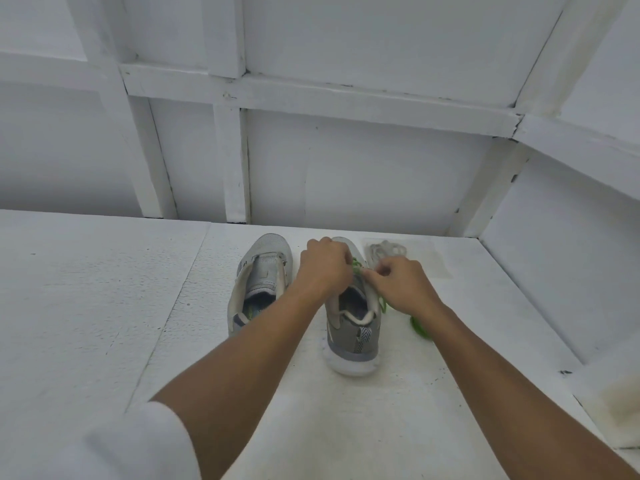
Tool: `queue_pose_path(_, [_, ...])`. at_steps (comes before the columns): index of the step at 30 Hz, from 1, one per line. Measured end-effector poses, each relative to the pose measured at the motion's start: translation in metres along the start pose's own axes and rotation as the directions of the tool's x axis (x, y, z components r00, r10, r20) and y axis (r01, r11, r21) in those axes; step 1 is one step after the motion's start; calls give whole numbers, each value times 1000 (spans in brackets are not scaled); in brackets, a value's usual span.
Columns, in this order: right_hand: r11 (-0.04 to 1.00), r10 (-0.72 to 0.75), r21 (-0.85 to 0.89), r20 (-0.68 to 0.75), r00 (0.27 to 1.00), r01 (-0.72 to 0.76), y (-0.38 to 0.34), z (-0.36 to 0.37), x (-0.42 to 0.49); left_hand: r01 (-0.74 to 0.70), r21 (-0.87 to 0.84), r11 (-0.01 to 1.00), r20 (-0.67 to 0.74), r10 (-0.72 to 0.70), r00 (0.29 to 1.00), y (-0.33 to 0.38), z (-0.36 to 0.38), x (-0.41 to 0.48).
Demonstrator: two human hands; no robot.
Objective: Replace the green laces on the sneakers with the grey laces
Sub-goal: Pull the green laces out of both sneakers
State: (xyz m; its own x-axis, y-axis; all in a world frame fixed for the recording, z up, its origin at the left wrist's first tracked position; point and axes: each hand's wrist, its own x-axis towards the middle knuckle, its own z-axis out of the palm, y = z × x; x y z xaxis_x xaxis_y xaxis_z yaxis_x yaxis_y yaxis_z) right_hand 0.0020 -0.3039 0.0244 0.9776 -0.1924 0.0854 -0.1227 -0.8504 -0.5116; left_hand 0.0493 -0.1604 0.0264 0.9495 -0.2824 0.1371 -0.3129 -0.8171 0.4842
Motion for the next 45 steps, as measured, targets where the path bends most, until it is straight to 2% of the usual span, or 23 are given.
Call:
queue_pose_path(4, [994,42,102,-56,998,-36,3,8,-7,-104,136,985,101,91,991,0,2,9])
queue_pose_path(10, [972,142,205,-130,981,-114,5,21,-11,-215,197,957,129,192,973,5,4,15])
queue_pose_path(13, [961,185,233,-141,973,-149,7,24,-13,-160,185,970,15,160,987,-1,-7,19])
queue_pose_path(15, [956,198,249,-151,968,-157,7,27,-14,-59,209,976,-104,82,991,-9,-18,22])
queue_pose_path(17, [952,204,263,-155,967,-159,7,28,-14,40,251,967,-143,-4,990,-16,-25,25])
queue_pose_path(20, [951,200,268,-156,967,-153,6,29,-15,70,173,982,-101,-53,993,-17,-22,27])
queue_pose_path(23, [950,202,274,-169,965,-151,7,32,-15,-122,117,986,-29,126,992,-3,-12,27])
queue_pose_path(25, [951,200,270,-172,965,-149,7,33,-14,-243,213,946,131,219,967,7,-3,23])
queue_pose_path(27, [953,199,265,-179,964,-147,7,33,-14,-280,320,905,229,212,950,9,6,21])
queue_pose_path(30, [951,194,275,-181,964,-140,8,34,-14,-252,368,895,191,193,962,6,6,25])
queue_pose_path(33, [949,195,282,-181,964,-139,9,33,-15,-176,424,889,22,184,983,-1,-18,36])
queue_pose_path(36, [956,182,261,-180,967,-131,7,31,-16,3,424,905,-118,52,992,-15,-50,49])
queue_pose_path(39, [958,171,261,-182,968,-120,7,32,-16,120,390,913,-99,-88,991,-24,-62,53])
queue_pose_path(41, [957,175,261,-186,967,-123,8,32,-15,73,350,934,-48,-61,997,-18,-55,50])
queue_pose_path(43, [957,175,263,-189,966,-122,9,33,-15,-95,317,944,33,89,996,-8,-39,43])
queue_pose_path(45, [957,178,262,-189,966,-125,9,33,-15,-263,306,915,174,218,960,2,-19,36])
